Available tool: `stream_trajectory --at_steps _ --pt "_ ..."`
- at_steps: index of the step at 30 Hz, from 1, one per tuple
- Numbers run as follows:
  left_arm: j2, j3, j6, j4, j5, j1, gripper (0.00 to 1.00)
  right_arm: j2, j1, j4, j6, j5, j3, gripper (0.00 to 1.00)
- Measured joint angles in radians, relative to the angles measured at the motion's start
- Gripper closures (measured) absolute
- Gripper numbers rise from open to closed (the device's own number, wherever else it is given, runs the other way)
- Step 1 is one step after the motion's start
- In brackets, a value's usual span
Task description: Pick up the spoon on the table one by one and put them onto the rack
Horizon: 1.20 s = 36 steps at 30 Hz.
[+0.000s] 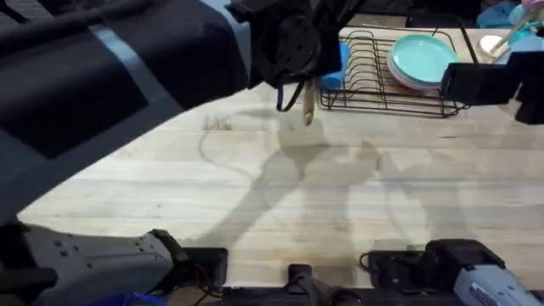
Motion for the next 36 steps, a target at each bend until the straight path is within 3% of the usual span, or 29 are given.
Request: stream_trajectory --at_steps 1,2,7,11,23,24,30,31,36 --pt "0.0 0.0 0.015 0.031 -0.008 0.0 0.959 0.0 0.0 0.0 0.0 0.0 0.0 0.009" --pt "0.0 0.0 0.057 0.126 -0.064 0.0 0.959 0.0 0.0 0.0 0.0 0.0 0.0 0.009" --pt "0.0 0.0 0.081 0.248 -0.174 0.005 0.959 0.0 0.0 0.0 -0.011 0.0 0.0 0.009" --pt "0.001 0.0 0.088 0.329 -0.213 0.024 0.959 0.0 0.0 0.0 -0.016 0.0 0.0 0.009" --pt "0.119 0.0 0.088 0.546 -0.243 0.066 0.959 0.0 0.0 0.0 -0.027 0.0 0.0 0.009" --pt "0.158 0.0 0.105 0.607 -0.243 0.065 0.959 0.0 0.0 0.0 -0.027 0.0 0.0 0.009" --pt "0.21 0.0 0.195 0.717 -0.243 0.065 0.957 0.0 0.0 0.0 -0.046 0.0 0.0 0.01" --pt "0.22 0.0 0.246 0.765 -0.243 0.065 0.959 0.0 0.0 0.0 -0.057 0.0 0.0 0.009" --pt "0.247 0.0 0.316 0.821 -0.243 0.068 0.958 0.0 0.0 0.0 -0.062 0.0 0.0 0.009"
